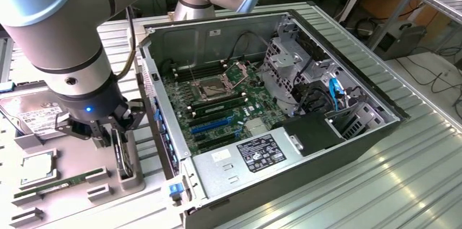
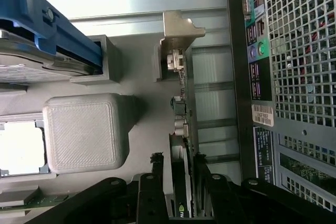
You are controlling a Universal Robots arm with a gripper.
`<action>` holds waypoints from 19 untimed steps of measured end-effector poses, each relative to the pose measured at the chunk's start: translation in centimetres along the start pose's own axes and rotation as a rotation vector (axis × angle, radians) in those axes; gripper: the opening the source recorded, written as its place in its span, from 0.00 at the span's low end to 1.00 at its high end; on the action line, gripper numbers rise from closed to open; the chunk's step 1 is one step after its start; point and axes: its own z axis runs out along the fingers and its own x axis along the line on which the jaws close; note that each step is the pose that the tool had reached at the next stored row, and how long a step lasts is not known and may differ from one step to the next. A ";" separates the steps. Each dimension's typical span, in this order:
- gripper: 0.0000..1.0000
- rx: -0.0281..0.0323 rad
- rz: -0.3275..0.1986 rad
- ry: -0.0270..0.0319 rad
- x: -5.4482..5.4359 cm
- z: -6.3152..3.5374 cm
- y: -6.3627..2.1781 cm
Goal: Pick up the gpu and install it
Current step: 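Pick up the gpu and move the gpu toward the slot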
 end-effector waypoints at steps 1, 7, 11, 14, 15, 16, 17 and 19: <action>0.35 0.0000 0.000 0.0001 0.0 0.01 0.00; 0.27 0.0001 -0.001 0.0001 0.0 0.02 0.00; 0.27 -0.0014 -0.026 0.0008 0.0 0.03 0.01; 0.27 -0.0028 -0.056 0.0019 0.0 0.02 0.00; 0.27 -0.0029 -0.058 0.0020 0.0 0.02 0.00; 0.26 -0.0030 -0.058 0.0020 0.0 0.02 0.00; 0.26 -0.0030 -0.058 0.0020 0.0 0.02 0.00; 0.26 -0.0030 -0.058 0.0021 0.0 0.02 0.00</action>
